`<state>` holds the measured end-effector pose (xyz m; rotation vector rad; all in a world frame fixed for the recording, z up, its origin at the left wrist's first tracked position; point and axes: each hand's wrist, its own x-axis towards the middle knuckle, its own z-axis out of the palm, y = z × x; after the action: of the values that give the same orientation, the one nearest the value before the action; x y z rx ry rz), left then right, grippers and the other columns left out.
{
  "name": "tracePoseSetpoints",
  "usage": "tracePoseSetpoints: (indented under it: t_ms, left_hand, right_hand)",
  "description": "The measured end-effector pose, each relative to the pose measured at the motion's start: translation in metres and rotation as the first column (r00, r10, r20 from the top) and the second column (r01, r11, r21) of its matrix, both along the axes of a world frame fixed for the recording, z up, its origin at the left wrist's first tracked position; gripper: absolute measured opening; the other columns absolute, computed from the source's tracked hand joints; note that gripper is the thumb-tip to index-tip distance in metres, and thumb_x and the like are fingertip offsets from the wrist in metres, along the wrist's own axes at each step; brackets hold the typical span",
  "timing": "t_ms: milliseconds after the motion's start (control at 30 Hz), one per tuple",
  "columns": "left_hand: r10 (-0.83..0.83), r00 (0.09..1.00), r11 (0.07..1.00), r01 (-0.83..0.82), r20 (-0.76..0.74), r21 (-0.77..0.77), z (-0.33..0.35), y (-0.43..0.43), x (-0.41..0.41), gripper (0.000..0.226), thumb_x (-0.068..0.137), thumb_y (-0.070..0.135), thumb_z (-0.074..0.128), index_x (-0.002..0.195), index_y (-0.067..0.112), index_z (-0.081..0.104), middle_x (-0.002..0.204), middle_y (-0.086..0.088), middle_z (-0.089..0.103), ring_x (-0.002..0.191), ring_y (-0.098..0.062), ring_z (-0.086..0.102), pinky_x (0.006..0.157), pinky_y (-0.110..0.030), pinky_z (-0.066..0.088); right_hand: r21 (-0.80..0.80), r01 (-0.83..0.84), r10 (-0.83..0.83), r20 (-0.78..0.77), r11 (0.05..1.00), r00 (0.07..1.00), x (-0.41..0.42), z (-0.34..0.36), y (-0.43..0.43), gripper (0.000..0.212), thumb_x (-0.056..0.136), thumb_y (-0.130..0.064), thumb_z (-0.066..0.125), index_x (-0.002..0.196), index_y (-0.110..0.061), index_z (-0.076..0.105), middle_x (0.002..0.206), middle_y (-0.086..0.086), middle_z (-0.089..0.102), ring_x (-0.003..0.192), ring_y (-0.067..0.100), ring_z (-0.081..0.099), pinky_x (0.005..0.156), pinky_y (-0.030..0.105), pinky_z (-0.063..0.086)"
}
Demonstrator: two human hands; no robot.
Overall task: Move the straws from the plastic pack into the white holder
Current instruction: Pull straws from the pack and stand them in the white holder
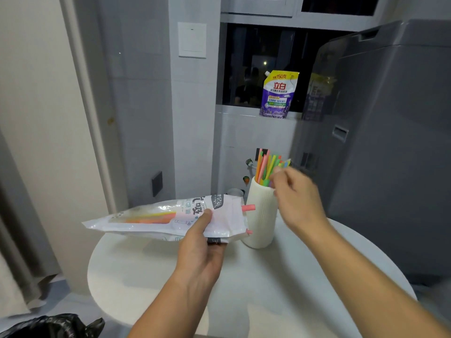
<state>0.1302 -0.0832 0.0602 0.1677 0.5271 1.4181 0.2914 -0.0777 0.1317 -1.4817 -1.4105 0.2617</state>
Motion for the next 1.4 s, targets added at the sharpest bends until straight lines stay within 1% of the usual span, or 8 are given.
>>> tracePoseSetpoints:
  t_ms: [67,167,300,433,567,700,800,1400]
  left_hand:
    - [0.024,0.998,0.999,-0.022,-0.051,0.044,-0.001,0.002,0.001,0.046,0.097,0.007,0.063,0.143,0.006,0.056,0.131,-0.014,0.071,0.117,-0.031,0.070,0.078,-0.058,0.063]
    - [0.103,0.976,0.987,-0.075,-0.195,0.144,0.003,-0.001,0.004,0.038,0.095,0.005,0.066,0.132,0.009,0.064,0.123,-0.011,0.076,0.101,-0.022,0.076,0.083,-0.041,0.063]
    - [0.178,0.918,0.956,-0.076,-0.354,0.282,0.005,-0.008,0.006,0.037,0.092,-0.002,0.067,0.128,0.008,0.066,0.118,-0.013,0.077,0.107,-0.028,0.075,0.090,-0.044,0.060]
    - [0.185,0.878,0.948,-0.041,-0.441,0.316,0.004,-0.010,0.005,0.036,0.092,-0.004,0.068,0.126,0.006,0.068,0.115,-0.012,0.078,0.108,-0.029,0.075,0.094,-0.044,0.058]
    - [0.224,0.849,0.938,-0.055,-0.478,0.342,0.003,-0.010,0.003,0.038,0.091,-0.003,0.069,0.128,0.006,0.067,0.118,-0.012,0.077,0.110,-0.029,0.074,0.098,-0.046,0.057]
    - [0.204,0.894,0.958,-0.098,-0.400,0.270,0.004,-0.007,-0.003,0.036,0.093,0.000,0.067,0.129,0.005,0.065,0.117,-0.014,0.077,0.103,-0.028,0.076,0.083,-0.041,0.062]
    - [0.151,0.947,0.979,-0.105,-0.283,0.173,0.004,-0.001,-0.009,0.037,0.095,0.001,0.065,0.131,0.008,0.064,0.113,-0.008,0.078,0.095,-0.020,0.077,0.071,-0.034,0.063]
    - [0.057,0.997,0.998,-0.058,-0.045,-0.008,0.001,0.000,-0.001,0.042,0.097,0.000,0.062,0.138,0.007,0.058,0.123,-0.012,0.075,0.093,-0.021,0.077,0.059,-0.034,0.063]
  right_hand:
    - [-0.143,-0.103,0.033,-0.427,0.984,0.904,-0.015,-0.018,-0.009,0.039,0.104,-0.042,0.040,0.093,-0.013,0.064,0.092,0.010,0.071,0.083,0.026,0.066,0.081,0.042,0.053]
    - [-0.238,-0.305,-0.023,-0.821,0.922,0.570,-0.032,-0.036,-0.020,0.047,0.105,-0.047,0.036,0.108,-0.009,0.063,0.093,0.014,0.075,0.084,0.030,0.072,0.082,0.043,0.057]
    - [-0.144,-0.436,-0.007,-0.954,0.888,0.299,-0.045,-0.049,-0.028,0.056,0.106,-0.047,0.032,0.114,-0.006,0.068,0.105,0.020,0.076,0.104,0.038,0.072,0.097,0.056,0.053]
    - [-0.117,-0.413,-0.037,-0.980,0.903,0.197,-0.047,-0.051,-0.030,0.050,0.108,-0.039,0.033,0.111,-0.005,0.070,0.104,0.021,0.076,0.103,0.039,0.071,0.096,0.055,0.054]
    - [-0.107,-0.481,0.013,-0.971,0.870,0.240,-0.050,-0.058,-0.030,0.033,0.104,-0.025,0.045,0.111,-0.011,0.074,0.106,0.013,0.078,0.101,0.033,0.073,0.090,0.048,0.057]
    - [-0.310,-0.321,-0.015,-0.739,0.895,0.673,-0.044,-0.064,-0.026,0.031,0.100,-0.033,0.051,0.092,-0.012,0.071,0.074,0.002,0.070,0.061,0.019,0.060,0.055,0.029,0.050]
    - [-0.255,-0.242,0.047,-0.591,0.936,0.805,-0.034,-0.063,-0.024,0.034,0.101,-0.031,0.054,0.081,-0.005,0.063,0.058,0.003,0.053,0.053,0.017,0.045,0.053,0.030,0.040]
    - [-0.116,-0.312,0.189,-0.585,0.943,0.789,-0.005,-0.051,-0.021,0.013,0.092,-0.017,0.070,0.093,-0.005,0.070,0.060,0.007,0.058,0.049,0.016,0.050,0.050,0.029,0.044]
